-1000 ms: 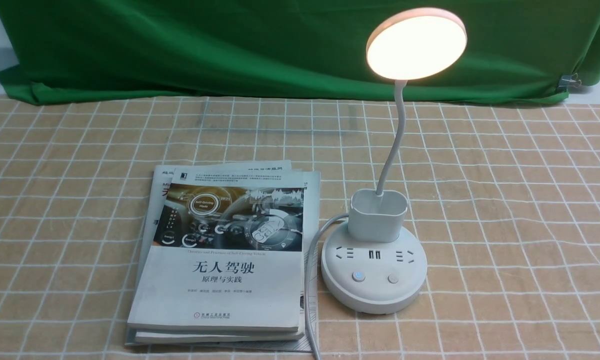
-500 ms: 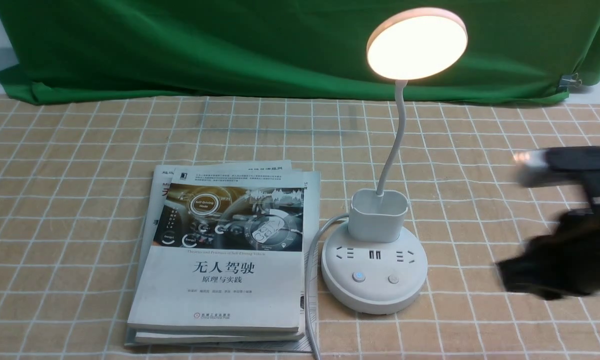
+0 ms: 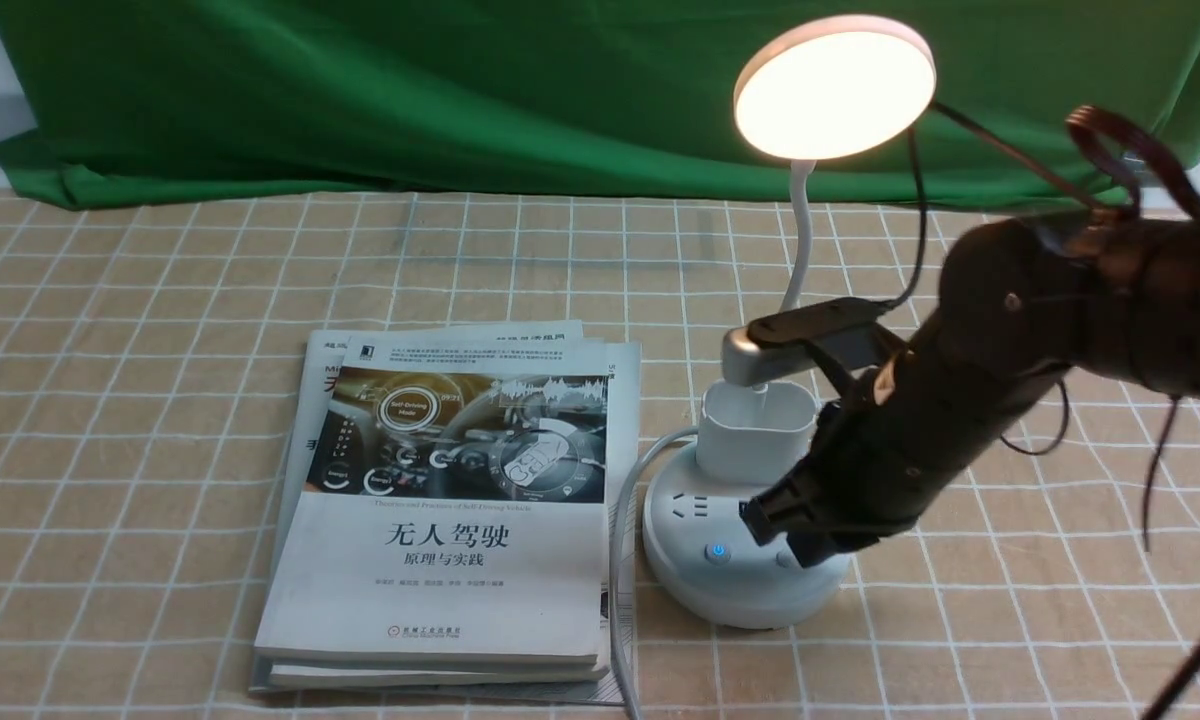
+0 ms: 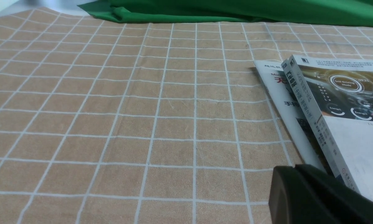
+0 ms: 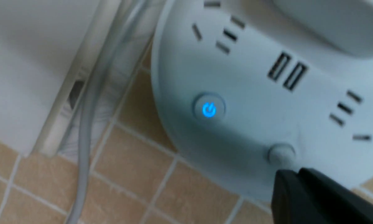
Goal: Turn off the desk lamp on the light coffee tablecloth by hand.
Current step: 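Press the power button on the lamp base to turn the lamp off with the right gripper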
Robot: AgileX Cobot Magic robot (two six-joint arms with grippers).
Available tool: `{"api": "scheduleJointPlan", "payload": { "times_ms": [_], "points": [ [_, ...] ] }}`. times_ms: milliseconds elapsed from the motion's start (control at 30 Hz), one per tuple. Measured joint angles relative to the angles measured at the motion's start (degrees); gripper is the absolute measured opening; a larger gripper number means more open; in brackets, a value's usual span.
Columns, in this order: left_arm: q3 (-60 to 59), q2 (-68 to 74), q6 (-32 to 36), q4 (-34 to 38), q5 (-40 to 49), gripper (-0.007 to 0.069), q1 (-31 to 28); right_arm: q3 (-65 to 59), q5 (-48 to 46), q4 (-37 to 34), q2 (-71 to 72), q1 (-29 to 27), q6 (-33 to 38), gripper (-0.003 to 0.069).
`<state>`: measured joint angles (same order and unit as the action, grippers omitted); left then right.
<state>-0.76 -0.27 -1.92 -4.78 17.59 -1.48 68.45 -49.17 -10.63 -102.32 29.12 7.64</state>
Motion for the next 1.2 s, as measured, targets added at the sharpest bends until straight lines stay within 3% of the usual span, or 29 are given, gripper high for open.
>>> {"api": "scheduleJointPlan", "payload": {
  "times_ms": [700,1200],
  "points": [
    [0.00,0.00,-0.04,0.00,0.00,0.0004,0.00,4.54,-1.77,0.06,-6.47,0.55,0.08,0.0037],
    [0.00,0.00,0.01,0.00,0.00,0.0004,0.00,4.25,-1.77,0.44,0.07,0.55,0.24,0.0037]
  ]
}}
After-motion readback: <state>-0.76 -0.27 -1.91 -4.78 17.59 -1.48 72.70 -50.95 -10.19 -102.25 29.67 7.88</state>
